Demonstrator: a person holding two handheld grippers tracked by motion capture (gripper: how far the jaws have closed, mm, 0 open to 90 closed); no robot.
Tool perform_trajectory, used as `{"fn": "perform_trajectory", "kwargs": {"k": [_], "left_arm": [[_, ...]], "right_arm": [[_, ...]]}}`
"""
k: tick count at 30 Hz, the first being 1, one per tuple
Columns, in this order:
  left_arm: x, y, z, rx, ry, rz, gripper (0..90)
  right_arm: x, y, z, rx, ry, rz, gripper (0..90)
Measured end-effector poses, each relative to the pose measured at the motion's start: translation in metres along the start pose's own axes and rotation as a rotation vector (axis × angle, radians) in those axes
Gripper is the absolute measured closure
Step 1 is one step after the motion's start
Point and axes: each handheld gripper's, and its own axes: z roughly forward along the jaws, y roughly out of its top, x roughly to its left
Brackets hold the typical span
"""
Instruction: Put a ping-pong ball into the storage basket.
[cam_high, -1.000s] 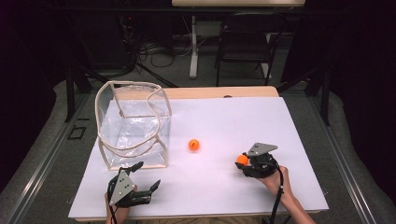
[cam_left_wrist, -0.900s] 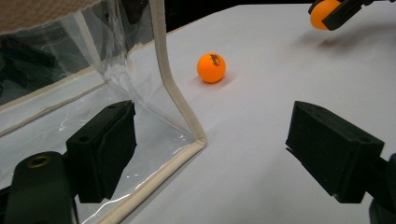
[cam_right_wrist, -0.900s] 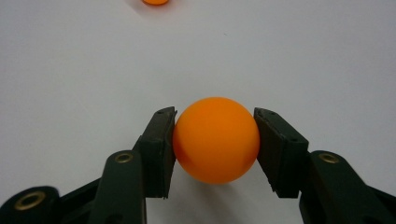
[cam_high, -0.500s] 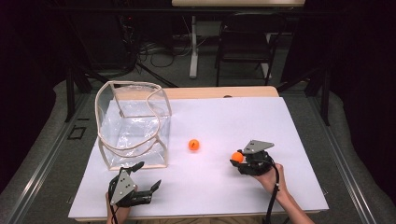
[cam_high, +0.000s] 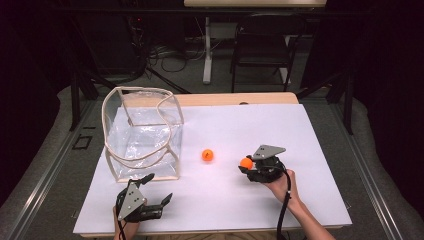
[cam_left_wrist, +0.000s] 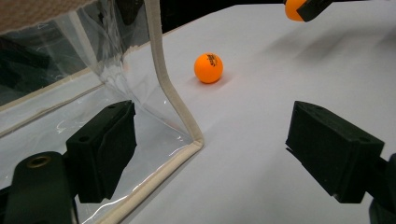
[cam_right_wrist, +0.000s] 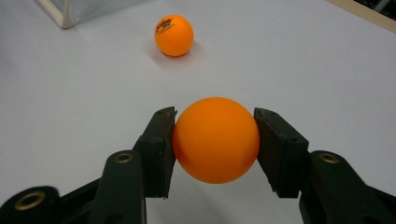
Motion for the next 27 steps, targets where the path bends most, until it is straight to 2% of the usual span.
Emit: {"fn": "perform_trajectory", "kwargs": {"k": [16, 18, 27], "left_arm": [[0.001, 0.000, 0.002, 0.000, 0.005, 0.003, 15.7], [0.002, 0.000, 0.003, -0.002, 0.003, -0.007, 15.7], [0.002, 0.000, 0.007, -0.010, -0.013, 0.001, 15.7]], "right_arm": [[0.001, 0.013, 0.014, -0.016, 0.028, -0.019, 50.5], [0.002, 0.016, 0.015, -0.018, 0.032, -0.020, 50.5], [0.004, 0.023, 0.021, -0.015, 0.040, -0.027, 50.5]]}}
